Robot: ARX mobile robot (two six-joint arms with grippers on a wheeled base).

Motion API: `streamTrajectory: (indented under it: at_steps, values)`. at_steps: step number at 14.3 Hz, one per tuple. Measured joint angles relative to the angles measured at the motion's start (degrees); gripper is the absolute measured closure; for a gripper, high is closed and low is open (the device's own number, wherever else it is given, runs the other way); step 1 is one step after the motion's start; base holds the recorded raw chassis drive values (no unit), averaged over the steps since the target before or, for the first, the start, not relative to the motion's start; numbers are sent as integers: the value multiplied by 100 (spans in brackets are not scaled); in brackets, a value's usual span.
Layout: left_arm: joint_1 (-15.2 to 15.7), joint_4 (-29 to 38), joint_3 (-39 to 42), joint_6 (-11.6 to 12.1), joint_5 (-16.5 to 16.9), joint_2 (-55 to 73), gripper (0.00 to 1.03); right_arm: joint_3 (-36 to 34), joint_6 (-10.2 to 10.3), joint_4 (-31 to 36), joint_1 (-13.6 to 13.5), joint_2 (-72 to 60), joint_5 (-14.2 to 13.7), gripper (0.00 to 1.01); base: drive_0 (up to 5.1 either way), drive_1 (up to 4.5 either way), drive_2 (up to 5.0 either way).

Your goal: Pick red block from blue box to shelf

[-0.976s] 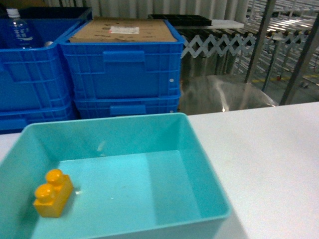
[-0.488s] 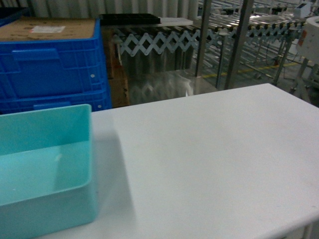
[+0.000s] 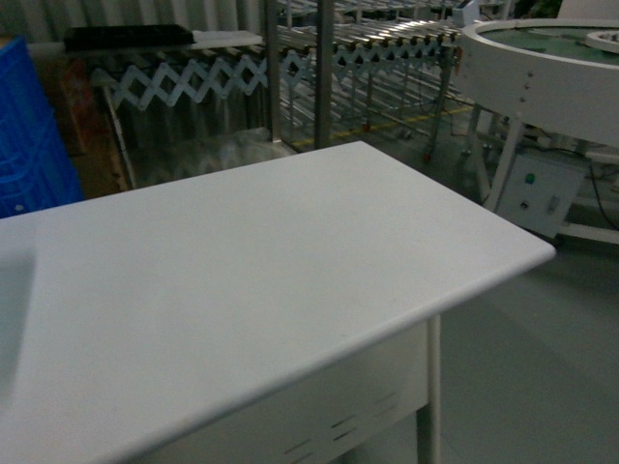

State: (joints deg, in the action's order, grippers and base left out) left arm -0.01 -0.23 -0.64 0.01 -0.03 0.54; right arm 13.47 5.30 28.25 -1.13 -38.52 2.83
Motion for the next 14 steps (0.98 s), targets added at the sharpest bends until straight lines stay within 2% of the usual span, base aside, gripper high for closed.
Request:
streamTrajectory:
  at_steps: [14]
  values:
    - [0,-9,0,0,4,0,5,-7,0,17,0,31,-17,75,295,-559,-231]
